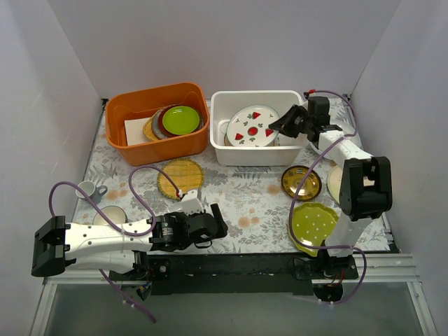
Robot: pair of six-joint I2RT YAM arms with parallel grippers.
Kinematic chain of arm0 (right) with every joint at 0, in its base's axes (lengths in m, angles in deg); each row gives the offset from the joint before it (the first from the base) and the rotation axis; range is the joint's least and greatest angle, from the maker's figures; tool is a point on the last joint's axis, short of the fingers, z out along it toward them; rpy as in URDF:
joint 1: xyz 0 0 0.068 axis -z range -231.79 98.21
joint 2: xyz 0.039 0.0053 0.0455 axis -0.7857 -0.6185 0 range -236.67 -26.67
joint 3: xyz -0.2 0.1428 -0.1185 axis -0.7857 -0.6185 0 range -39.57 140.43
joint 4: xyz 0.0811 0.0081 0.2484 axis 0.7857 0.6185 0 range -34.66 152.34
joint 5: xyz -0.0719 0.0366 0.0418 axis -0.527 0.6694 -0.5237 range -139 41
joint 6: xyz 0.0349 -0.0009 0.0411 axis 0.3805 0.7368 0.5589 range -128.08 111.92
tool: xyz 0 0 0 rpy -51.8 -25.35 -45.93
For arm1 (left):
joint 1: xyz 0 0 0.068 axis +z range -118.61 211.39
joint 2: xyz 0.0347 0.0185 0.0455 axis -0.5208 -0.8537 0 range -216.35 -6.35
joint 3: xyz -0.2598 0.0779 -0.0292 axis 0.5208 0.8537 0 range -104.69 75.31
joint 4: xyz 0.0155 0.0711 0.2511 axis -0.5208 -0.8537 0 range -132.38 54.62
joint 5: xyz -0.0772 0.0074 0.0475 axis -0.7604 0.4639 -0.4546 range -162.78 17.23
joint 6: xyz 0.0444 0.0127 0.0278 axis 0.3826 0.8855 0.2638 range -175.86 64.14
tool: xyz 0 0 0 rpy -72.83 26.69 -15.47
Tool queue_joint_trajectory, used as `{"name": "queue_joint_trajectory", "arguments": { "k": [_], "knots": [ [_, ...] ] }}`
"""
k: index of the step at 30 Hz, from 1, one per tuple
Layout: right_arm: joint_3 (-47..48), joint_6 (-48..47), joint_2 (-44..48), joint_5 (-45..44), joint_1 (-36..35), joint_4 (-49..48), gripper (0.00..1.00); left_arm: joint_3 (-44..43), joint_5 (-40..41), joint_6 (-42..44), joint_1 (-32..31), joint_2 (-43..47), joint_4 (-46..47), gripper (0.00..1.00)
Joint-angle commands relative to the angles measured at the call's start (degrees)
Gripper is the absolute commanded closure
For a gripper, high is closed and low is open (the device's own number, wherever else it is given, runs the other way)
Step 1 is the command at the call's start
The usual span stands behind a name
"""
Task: Place the plates into the plastic bin on the countertop
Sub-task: Place the plate in the plastic bin.
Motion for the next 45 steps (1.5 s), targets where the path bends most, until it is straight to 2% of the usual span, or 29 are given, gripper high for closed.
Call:
{"name": "queue_joint_trajectory", "arguments": {
  "k": [1,8,11,15,20,22,24,35,40,44,45],
  "knots": [
    [4.22,0.33,0.2,2.84,-0.53,-4.96,0.99,-1.83,0.65,-3.79,-0.24,-0.26,0.4,0.02],
    [5.36,0.06,-2.52,3.02,-1.24,-3.47,0.98,-1.65,0.13,-3.78,-0.24,-0.26,0.4,0.02],
    [5.71,-0.29,-3.14,2.06,-1.41,-1.89,0.92,-1.74,0.12,-3.78,-0.16,-0.09,-0.21,0.02],
    [6.06,-0.9,-3.76,1.96,-1.5,-0.92,0.89,-1.65,-0.05,-4.05,-0.24,0.0,-0.48,0.02],
    [6.06,-0.99,-4.9,3.1,-1.59,-0.3,0.81,-1.13,-0.66,-4.22,-0.24,0.18,-0.48,0.02],
    [6.07,-1.52,-4.81,3.19,-1.5,-0.04,0.7,-0.95,-0.84,-4.22,-0.24,0.18,-0.48,0.02],
    [6.07,-1.78,-4.72,2.4,-1.59,0.31,0.64,-0.95,-0.84,-4.22,-0.24,0.44,-0.82,0.02],
    [4.39,-3.63,-3.23,-0.23,-1.5,0.84,0.57,-0.95,-0.84,-4.75,-0.24,1.14,-1.71,0.02],
    [4.84,-5.38,-2.62,-1.9,-1.59,4.35,0.53,-1.04,-0.76,-5.1,-0.33,1.49,-2.32,0.02],
    [5.62,-7.49,-1.82,-4.71,-1.5,6.99,0.46,-1.21,-0.05,-5.89,-0.42,1.93,-3.38,0.02],
    [5.63,-8.28,-1.74,-5.15,-1.59,7.69,0.41,-1.21,0.12,-5.98,-0.42,2.2,-3.38,0.02]
  ]
}}
